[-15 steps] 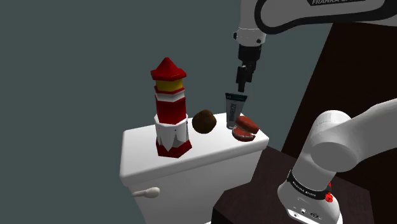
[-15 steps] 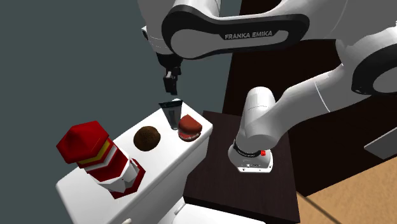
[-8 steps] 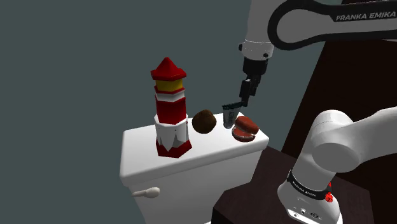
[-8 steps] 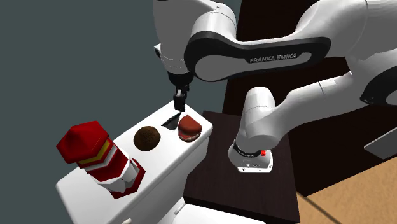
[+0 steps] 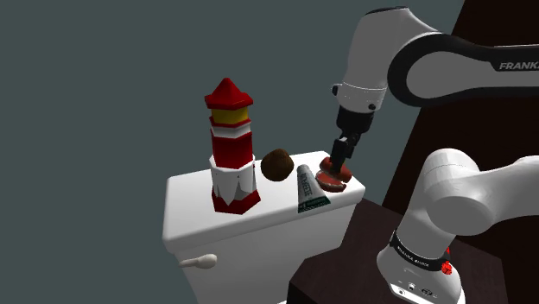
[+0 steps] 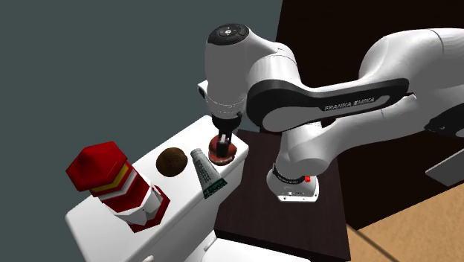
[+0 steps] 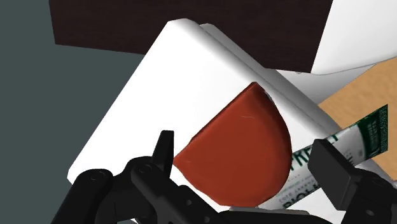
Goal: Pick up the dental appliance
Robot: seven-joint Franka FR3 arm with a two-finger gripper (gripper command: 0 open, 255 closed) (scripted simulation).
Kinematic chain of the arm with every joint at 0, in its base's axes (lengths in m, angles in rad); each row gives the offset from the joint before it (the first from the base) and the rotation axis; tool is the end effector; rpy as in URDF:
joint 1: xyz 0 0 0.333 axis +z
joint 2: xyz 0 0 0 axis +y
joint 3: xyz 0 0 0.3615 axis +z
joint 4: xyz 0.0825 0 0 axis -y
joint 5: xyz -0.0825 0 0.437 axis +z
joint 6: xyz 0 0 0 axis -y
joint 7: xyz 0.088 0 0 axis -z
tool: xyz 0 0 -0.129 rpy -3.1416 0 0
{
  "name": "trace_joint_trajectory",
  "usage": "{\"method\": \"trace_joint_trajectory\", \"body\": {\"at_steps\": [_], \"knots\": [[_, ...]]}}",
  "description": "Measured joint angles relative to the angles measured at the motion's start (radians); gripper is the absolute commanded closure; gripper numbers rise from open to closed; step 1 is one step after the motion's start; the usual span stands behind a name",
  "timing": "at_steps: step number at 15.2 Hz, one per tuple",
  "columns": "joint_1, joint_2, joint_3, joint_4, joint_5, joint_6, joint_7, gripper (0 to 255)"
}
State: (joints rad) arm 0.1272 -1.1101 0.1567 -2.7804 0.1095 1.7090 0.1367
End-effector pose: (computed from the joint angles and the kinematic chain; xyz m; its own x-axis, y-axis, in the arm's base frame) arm 0.2383 0.0814 0.4770 0.9980 0.0502 0.0387 0.0492 -0.9984 0.0263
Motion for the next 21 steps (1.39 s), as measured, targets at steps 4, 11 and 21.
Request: {"method": "trace_joint_trajectory", "body": {"at_steps": [4,11,21], "knots": [[0.011,-0.019,0.014,-0.060,0.016,0.042,0.009,0],[0.016,-0.022,0.021,-0.095,0.024,0.076,0.012,255],[0.010,-0.018,0.013,-0.058,0.016,0.042,0.009,255]]}}
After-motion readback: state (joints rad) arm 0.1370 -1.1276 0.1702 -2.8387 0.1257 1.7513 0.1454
